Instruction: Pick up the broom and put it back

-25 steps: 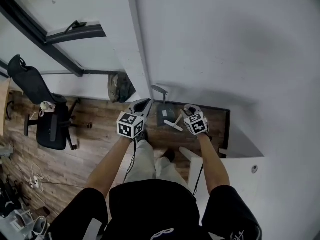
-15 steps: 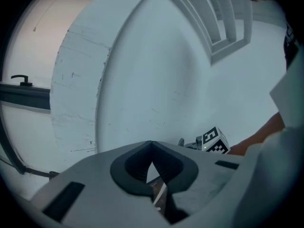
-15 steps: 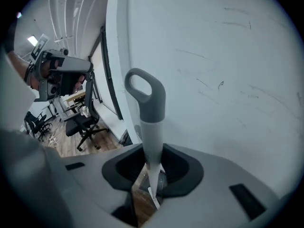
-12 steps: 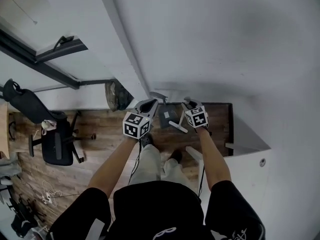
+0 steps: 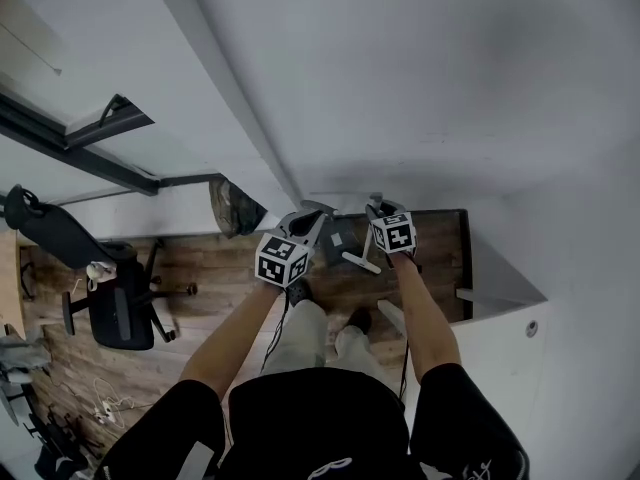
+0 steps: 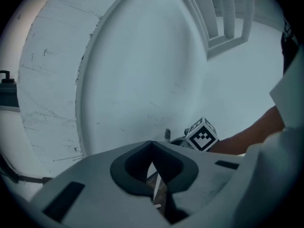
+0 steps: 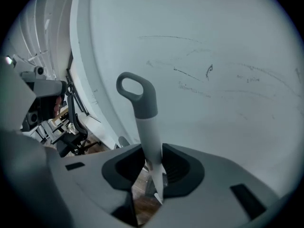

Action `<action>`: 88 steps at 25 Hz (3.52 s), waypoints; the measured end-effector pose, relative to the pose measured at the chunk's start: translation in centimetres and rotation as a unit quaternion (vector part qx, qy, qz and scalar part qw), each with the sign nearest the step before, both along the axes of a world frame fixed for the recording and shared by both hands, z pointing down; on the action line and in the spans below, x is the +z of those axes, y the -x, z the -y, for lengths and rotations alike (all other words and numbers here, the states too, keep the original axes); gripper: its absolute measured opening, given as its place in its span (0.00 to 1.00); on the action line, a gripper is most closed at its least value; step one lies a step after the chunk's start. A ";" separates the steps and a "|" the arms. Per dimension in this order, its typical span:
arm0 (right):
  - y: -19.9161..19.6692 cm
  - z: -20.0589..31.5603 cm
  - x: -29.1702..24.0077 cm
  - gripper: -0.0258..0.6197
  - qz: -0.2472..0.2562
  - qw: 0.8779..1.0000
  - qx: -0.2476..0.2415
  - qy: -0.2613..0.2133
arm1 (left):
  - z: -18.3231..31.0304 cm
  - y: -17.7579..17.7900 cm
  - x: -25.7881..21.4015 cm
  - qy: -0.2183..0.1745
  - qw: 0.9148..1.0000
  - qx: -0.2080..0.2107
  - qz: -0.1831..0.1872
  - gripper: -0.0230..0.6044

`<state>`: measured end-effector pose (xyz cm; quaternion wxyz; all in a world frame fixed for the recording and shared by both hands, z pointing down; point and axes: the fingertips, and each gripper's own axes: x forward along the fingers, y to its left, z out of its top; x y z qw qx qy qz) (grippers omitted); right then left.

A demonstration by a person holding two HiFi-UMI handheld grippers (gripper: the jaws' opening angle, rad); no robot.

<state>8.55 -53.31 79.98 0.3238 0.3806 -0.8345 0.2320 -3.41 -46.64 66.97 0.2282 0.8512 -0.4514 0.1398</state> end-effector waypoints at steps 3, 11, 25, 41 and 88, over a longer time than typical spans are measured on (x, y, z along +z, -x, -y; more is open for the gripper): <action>-0.2 1.1 0.4 0.22 -0.003 1.000 0.019 0.007 | 0.4 0.0 0.3 0.003 1.000 0.002 -0.002 0.06; 0.5 2.9 1.2 0.22 0.003 0.998 0.044 0.041 | 1.6 1.1 0.3 0.002 1.000 0.001 -0.005 0.06; -0.9 3.7 1.3 0.34 -0.010 0.997 0.066 0.049 | 2.4 0.4 0.0 0.001 1.000 -0.009 -0.015 0.06; -5.2 0.5 -4.3 0.35 -0.027 0.998 0.050 -0.011 | 0.0 -2.8 -3.2 -0.024 0.999 -0.021 -0.008 0.06; -11.8 -24.5 -25.5 0.08 0.083 0.979 0.064 -0.174 | -22.3 -0.7 -14.2 -0.092 0.990 -0.102 -0.027 0.06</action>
